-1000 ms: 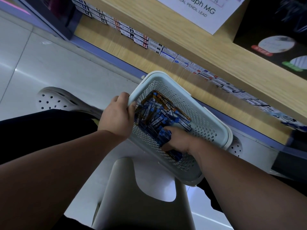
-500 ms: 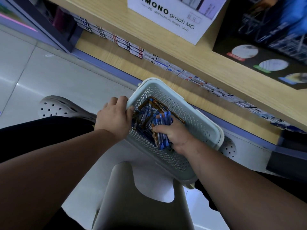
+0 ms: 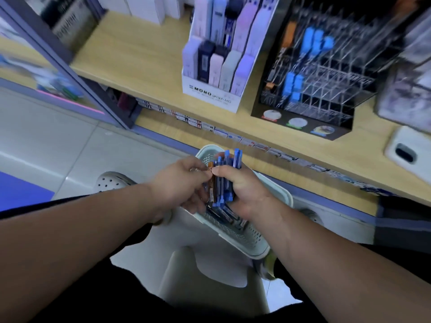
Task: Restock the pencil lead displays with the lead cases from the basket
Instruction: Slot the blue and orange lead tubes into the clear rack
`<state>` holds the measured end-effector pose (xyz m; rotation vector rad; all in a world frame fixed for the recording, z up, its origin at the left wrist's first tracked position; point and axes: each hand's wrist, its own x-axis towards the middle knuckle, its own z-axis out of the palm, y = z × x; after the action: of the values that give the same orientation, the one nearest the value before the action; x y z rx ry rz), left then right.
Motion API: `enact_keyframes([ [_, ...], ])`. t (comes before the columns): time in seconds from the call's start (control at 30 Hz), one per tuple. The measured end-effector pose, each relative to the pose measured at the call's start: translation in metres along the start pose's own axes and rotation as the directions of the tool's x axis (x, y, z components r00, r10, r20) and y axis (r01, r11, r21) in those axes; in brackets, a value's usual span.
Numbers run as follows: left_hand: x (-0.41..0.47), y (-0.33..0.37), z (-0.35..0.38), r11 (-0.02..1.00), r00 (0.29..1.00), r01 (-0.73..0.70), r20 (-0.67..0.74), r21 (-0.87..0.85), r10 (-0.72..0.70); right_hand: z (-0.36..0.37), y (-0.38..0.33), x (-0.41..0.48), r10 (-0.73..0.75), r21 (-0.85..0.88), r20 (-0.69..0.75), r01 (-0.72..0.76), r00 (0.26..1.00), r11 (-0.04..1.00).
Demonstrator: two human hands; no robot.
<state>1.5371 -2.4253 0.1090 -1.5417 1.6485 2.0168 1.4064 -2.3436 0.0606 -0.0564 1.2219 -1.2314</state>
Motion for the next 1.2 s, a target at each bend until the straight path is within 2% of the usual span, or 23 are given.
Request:
enact_keyframes([
  [0.07, -0.02, 0.013, 0.004, 0.995, 0.996, -0.086, -0.005, -0.055, 0.086, 0.007, -0.012, -0.018, -0.053, 0.018, 0.041, 0.052, 0.998, 0.998],
  [0.37, -0.062, 0.073, 0.033, 0.904, 0.904, -0.422, -0.046, 0.067, 0.425, 0.003, -0.073, -0.088, -0.179, 0.043, 0.052, 0.177, 0.982, 0.983],
  [0.7, -0.07, 0.118, 0.068, 0.878, 0.879, -0.478, -0.019, -0.03, 0.477, -0.021, -0.127, -0.129, -0.26, -0.036, -0.073, 0.258, 0.963, 0.965],
  [0.9, -0.053, 0.14, 0.06, 0.902, 0.904, -0.414, 0.061, -0.119, 0.423, -0.037, -0.139, -0.116, -0.243, 0.019, -0.115, 0.247, 0.963, 0.969],
  [1.0, -0.031, 0.149, 0.041, 0.902, 0.902, -0.431, -0.004, 0.008, 0.431, -0.045, -0.145, -0.108, -0.267, 0.059, -0.147, 0.278, 0.952, 0.959],
  [1.13, -0.003, 0.157, 0.012, 0.845, 0.851, -0.473, -0.118, 0.25, 0.512, -0.048, -0.156, -0.103, -0.303, 0.075, -0.225, 0.327, 0.926, 0.942],
  [1.2, 0.008, 0.16, 0.004, 0.817, 0.823, -0.498, -0.139, 0.291, 0.551, -0.046, -0.157, -0.098, -0.296, 0.074, -0.252, 0.323, 0.921, 0.944],
])
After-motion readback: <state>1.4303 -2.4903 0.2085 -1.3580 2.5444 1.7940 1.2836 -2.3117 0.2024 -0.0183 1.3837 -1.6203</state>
